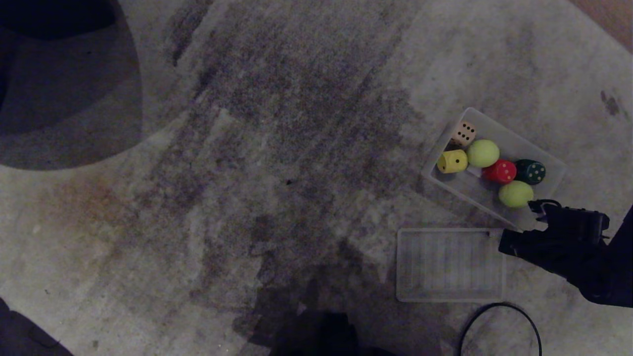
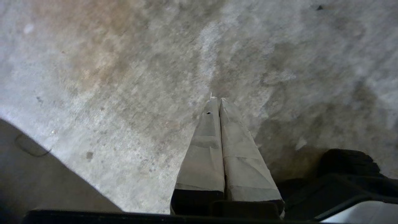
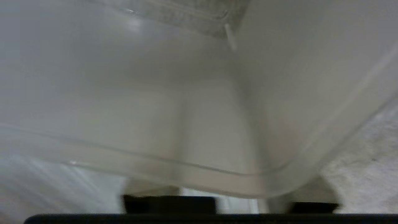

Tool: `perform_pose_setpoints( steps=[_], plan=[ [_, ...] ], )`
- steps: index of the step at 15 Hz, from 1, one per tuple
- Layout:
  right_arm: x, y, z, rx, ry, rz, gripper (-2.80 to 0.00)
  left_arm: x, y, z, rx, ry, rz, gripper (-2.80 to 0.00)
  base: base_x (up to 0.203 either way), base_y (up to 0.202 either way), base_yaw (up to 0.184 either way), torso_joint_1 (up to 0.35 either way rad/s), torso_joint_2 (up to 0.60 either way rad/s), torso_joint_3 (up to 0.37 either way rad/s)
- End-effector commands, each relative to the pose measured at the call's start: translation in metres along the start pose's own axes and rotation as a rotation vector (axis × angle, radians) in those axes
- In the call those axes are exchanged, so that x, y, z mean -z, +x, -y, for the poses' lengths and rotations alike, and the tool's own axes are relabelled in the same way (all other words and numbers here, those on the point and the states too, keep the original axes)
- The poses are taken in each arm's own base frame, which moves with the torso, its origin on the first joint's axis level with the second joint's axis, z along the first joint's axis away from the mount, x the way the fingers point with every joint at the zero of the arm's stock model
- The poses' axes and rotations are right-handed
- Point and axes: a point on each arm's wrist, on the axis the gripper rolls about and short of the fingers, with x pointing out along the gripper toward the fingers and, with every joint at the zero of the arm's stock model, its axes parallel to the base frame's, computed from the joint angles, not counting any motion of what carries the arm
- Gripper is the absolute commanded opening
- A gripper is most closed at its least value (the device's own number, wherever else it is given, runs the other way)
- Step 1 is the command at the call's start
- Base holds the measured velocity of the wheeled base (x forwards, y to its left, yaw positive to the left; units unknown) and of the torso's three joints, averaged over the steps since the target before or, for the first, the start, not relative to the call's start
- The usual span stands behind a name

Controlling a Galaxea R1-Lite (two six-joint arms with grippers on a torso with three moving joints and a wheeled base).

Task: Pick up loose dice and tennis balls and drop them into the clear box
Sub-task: Close the lid

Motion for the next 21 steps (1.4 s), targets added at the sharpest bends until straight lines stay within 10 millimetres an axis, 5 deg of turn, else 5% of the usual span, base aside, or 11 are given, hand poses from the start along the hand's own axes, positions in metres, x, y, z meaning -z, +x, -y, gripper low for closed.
perform_pose_setpoints(
  steps=[1,6,7,16,21],
  plan=[
    [-0.003,-0.001,-0.001,-0.021,0.013,0.028,0.0,0.001,0.0,0.0,0.0,0.0,-0.004,-2.8,0.0,0.0,0.0,0.0,0.0,0.0],
    [-0.001,-0.003,-0.001,-0.048,0.056,0.039,0.0,0.001,0.0,0.0,0.0,0.0,-0.004,-2.8,0.0,0.0,0.0,0.0,0.0,0.0],
    [-0.001,-0.002,0.0,-0.048,0.056,0.039,-2.8,0.0,0.0,0.0,0.0,0.0,-0.003,-2.8,0.0,0.0,0.0,0.0,0.0,0.0],
    [-0.002,-0.007,-0.004,-0.052,0.05,0.039,-2.8,0.001,0.0,0.0,0.0,0.0,-0.004,-2.8,0.0,0.0,0.0,0.0,0.0,0.0],
    [-0.03,-0.048,-0.026,-0.091,0.026,0.12,-2.8,0.0,0.0,0.0,0.0,0.0,-0.003,-2.8,0.0,0.0,0.0,0.0,0.0,0.0]
  ],
)
